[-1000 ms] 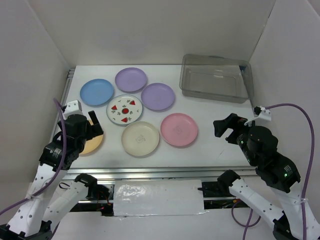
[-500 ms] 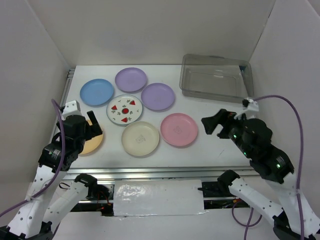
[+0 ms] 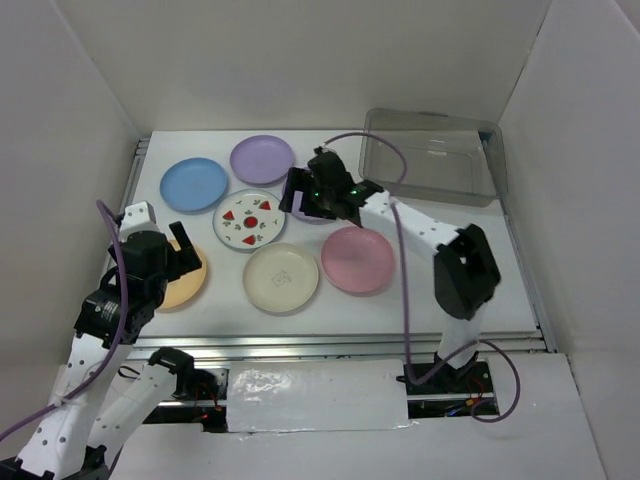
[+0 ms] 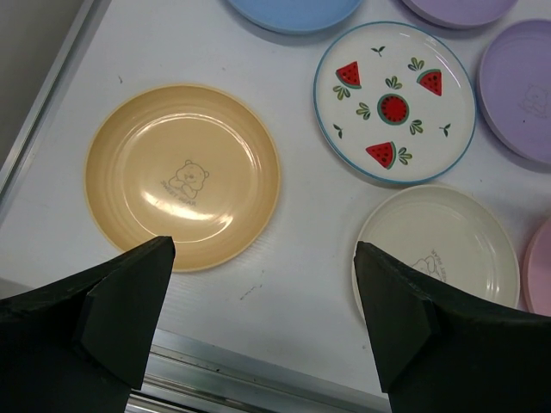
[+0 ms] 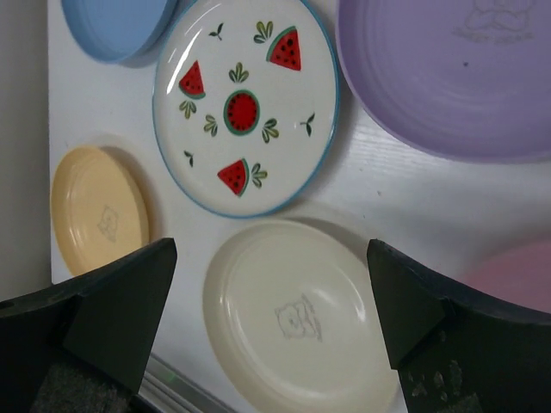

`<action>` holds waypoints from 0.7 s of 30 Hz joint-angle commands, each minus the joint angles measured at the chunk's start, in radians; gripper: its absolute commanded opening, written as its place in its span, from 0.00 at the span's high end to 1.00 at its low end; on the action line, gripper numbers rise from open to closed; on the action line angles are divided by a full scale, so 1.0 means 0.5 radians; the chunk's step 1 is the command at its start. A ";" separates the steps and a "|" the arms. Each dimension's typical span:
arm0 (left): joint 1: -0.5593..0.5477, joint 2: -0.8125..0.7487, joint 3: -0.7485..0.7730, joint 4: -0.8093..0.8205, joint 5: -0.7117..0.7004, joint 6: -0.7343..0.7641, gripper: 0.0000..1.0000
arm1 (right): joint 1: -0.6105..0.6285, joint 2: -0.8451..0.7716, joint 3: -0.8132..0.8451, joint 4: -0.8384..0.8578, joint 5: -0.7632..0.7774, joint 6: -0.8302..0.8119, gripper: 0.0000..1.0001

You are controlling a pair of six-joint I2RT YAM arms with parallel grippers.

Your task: Place the plates into the plastic bin on the countertop

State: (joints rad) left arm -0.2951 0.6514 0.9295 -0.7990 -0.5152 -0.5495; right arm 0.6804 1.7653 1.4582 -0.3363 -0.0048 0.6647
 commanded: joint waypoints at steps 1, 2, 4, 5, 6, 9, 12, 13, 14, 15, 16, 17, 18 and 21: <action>0.001 0.032 0.037 0.076 0.027 0.041 0.01 | 0.038 0.282 0.305 0.035 0.105 0.124 0.00; 0.004 0.038 0.031 0.082 0.039 0.053 0.01 | 0.029 0.359 0.372 0.050 0.038 0.143 0.00; -0.005 0.032 0.028 0.092 0.067 0.059 0.01 | 0.023 0.528 0.406 0.129 0.019 0.171 0.01; -0.008 0.020 0.025 0.101 0.073 0.068 0.01 | 0.014 0.586 0.467 0.130 -0.060 0.183 0.02; -0.008 0.013 0.022 0.104 0.079 0.065 0.01 | 0.005 0.690 0.498 0.123 -0.079 0.198 0.02; -0.011 -0.002 0.022 0.098 0.073 0.062 0.01 | -0.002 0.798 0.529 0.166 -0.098 0.241 0.05; -0.011 -0.026 0.019 0.113 0.085 0.071 0.01 | -0.011 0.872 0.550 0.191 -0.147 0.278 0.05; -0.008 -0.030 0.019 0.116 0.098 0.074 0.01 | -0.014 0.899 0.575 0.179 -0.156 0.290 0.06; -0.008 -0.033 0.016 0.116 0.107 0.077 0.01 | -0.020 0.954 0.627 0.139 -0.162 0.303 0.06; -0.008 -0.033 0.013 0.119 0.110 0.083 0.01 | -0.020 0.976 0.645 0.133 -0.193 0.309 0.07; -0.008 -0.033 0.016 0.116 0.107 0.077 0.01 | -0.029 0.995 0.652 0.123 -0.199 0.330 0.14; -0.011 -0.030 0.016 0.116 0.104 0.077 0.01 | -0.035 1.028 0.673 0.111 -0.211 0.339 0.17; -0.011 -0.036 0.016 0.113 0.104 0.074 0.01 | -0.038 1.047 0.682 0.105 -0.230 0.349 0.19; -0.008 -0.063 0.013 0.119 0.104 0.074 0.01 | -0.048 1.117 0.759 -0.002 -0.218 0.385 0.32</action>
State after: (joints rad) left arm -0.2974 0.6380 0.9291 -0.7834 -0.4660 -0.5262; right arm 0.6670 2.2978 1.7767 -0.3119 -0.1028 0.8265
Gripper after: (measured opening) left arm 0.993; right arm 0.704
